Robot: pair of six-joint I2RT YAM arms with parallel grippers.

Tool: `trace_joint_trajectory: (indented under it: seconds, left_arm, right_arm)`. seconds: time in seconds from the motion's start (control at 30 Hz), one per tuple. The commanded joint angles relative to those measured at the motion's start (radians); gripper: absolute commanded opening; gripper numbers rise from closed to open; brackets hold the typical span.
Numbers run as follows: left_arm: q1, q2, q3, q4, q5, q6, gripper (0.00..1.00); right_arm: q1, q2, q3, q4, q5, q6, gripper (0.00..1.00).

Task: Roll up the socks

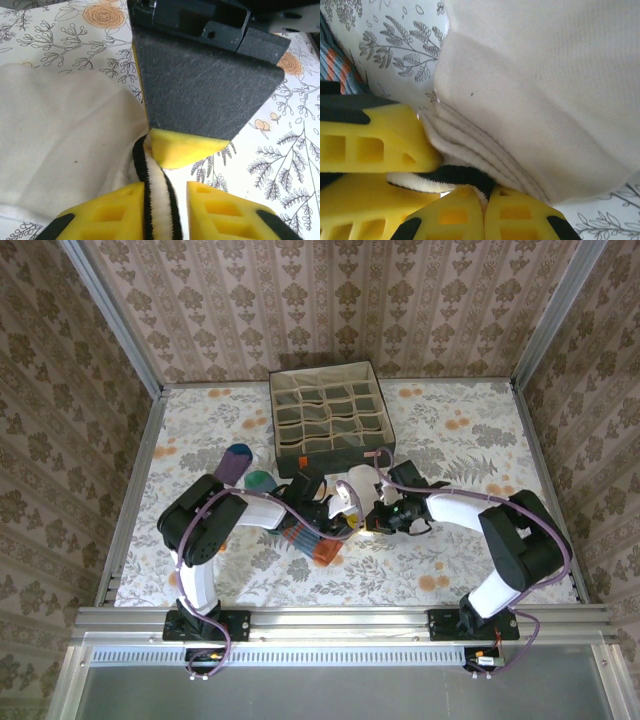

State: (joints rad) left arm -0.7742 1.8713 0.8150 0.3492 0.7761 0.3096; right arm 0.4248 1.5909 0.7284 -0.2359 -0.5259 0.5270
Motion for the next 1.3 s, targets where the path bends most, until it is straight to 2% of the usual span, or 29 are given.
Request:
trace_joint_trajectory:
  seconds: [0.0,0.07,0.17,0.27,0.33,0.5,0.63,0.77,1.0,1.07,1.27]
  left_arm:
    - [0.0,0.023,0.027,-0.105,0.052,0.006,0.11]
    - [0.0,0.026,0.047,-0.146,0.069,0.004,0.01]
    - [0.001,0.026,0.073,-0.208,0.109,-0.016,0.0]
    - [-0.002,0.026,0.091,-0.24,0.16,-0.094,0.0]
    - [-0.003,0.034,0.094,-0.246,0.195,-0.144,0.0]
    - [0.005,0.085,0.109,-0.226,0.222,-0.281,0.0]
    - [0.01,0.124,0.145,-0.249,0.198,-0.34,0.0]
    - [0.016,0.146,0.168,-0.276,0.157,-0.367,0.0]
    - [0.013,0.128,0.157,-0.281,0.108,-0.328,0.0]
    - [0.007,0.092,0.137,-0.278,0.08,-0.276,0.09]
    - [0.004,-0.087,0.058,-0.238,0.015,-0.053,0.19]
  right_arm:
    - [-0.009,-0.003,-0.056,-0.108,0.031,0.014,0.0]
    - [-0.009,-0.03,-0.069,-0.108,0.013,0.026,0.0]
    - [-0.008,-0.087,-0.088,-0.123,-0.017,0.051,0.0]
    - [-0.009,-0.139,-0.096,-0.182,-0.018,0.067,0.01]
    - [-0.009,-0.16,-0.094,-0.216,0.0,0.066,0.11]
    - [-0.011,-0.15,-0.092,-0.181,0.052,0.062,0.29]
    - [-0.009,-0.105,-0.092,-0.121,0.083,0.057,0.32]
    - [-0.008,-0.079,-0.08,-0.099,0.12,0.041,0.25]
    - [0.001,-0.015,-0.048,-0.169,0.174,0.012,0.02]
    - [0.002,0.012,-0.032,-0.208,0.191,0.002,0.0]
    - [0.003,0.077,0.016,-0.296,0.231,-0.036,0.0]
